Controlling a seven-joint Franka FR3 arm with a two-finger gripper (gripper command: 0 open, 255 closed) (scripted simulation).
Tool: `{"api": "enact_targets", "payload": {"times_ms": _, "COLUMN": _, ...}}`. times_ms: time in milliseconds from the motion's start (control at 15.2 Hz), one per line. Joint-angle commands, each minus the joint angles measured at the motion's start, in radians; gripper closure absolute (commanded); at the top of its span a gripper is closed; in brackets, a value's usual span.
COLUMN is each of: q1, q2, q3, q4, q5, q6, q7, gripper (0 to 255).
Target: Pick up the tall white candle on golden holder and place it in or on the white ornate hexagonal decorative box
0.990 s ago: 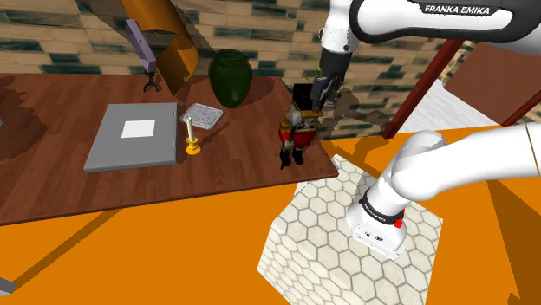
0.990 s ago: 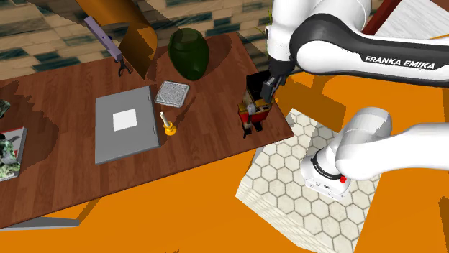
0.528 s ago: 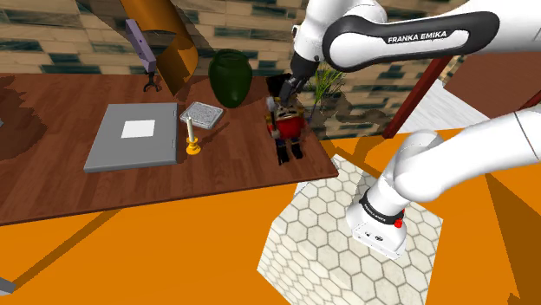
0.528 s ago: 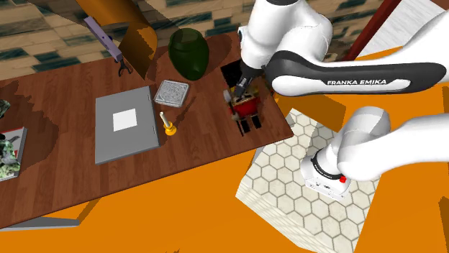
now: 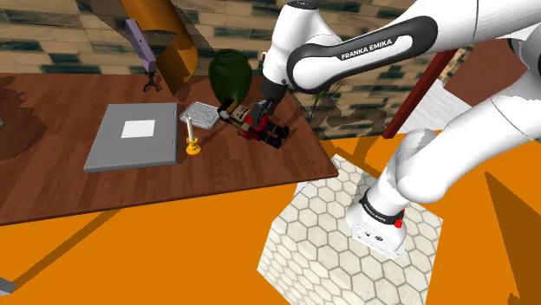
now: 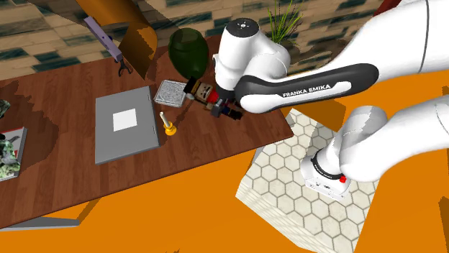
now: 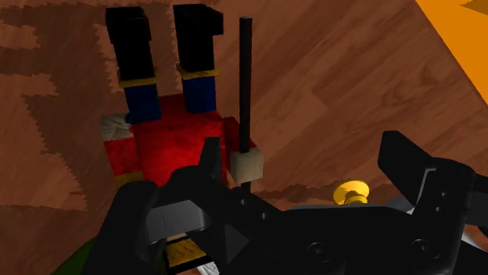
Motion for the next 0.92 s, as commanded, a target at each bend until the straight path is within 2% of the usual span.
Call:
{"api": "enact_targets", "payload": {"times_ms": 0, "q1": 0.007, "q2": 0.064, "q3": 0.010, "q4": 0.022, "q5": -0.003, "q6": 0.077, "q7": -0.003, "gripper": 0}}
{"api": "enact_targets", "payload": {"times_ms": 396, "q1": 0.026, "q2": 0.261, "q3": 0.049, "q4": 0.121, "q5": -0.045, "q6": 0.271, "q7": 0.017, "gripper": 0}}
{"api": "enact_targets", "payload": {"times_ms": 858, "q1": 0.059, "q2": 0.488, "q3": 0.071, "q4": 0.290, "q5": -0.160, "q6": 0.436, "q7": 0.081, "gripper": 0}}
